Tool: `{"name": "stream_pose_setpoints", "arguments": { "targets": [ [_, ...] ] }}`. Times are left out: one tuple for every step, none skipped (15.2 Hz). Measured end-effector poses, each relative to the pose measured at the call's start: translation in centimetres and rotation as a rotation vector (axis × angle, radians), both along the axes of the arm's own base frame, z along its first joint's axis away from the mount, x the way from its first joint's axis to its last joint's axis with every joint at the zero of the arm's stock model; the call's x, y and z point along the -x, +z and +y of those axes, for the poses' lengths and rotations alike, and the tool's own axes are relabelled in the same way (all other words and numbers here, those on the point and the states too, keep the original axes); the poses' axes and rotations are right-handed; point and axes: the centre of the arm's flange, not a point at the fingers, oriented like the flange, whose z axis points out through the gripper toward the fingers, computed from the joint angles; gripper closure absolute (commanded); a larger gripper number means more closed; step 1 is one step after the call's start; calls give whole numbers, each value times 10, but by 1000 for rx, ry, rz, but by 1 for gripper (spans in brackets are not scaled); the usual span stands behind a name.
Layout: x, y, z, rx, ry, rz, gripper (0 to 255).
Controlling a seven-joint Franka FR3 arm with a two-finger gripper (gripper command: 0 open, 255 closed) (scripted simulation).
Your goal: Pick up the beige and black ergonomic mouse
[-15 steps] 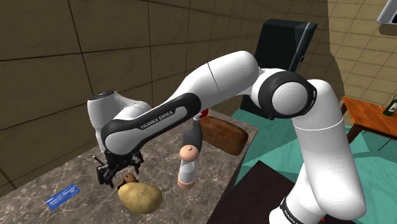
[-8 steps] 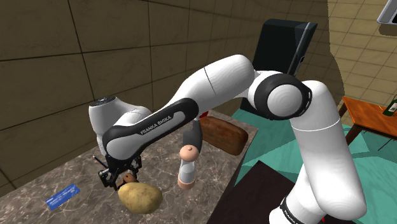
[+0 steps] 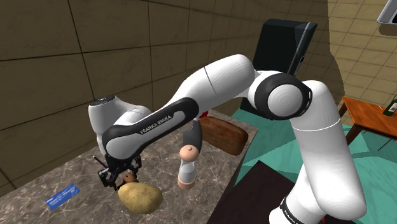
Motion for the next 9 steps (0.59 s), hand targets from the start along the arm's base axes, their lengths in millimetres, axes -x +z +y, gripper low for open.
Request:
{"name": "stream_pose_setpoints", "arguments": {
  "targets": [
    [0,4,0,0,0,1,255],
    [0,8,0,0,0,1,255],
    [0,12,0,1,0,1,255],
    [0,17,-1,1,0,1,255],
    [0,24,1,1,0,1,255],
    [0,29,0,1,0,1,255],
    [0,35,0,1,0,1,255],
    [0,41,-1,1,0,1,255],
    [0,46,0,1,0,1,255]
  ]
}}
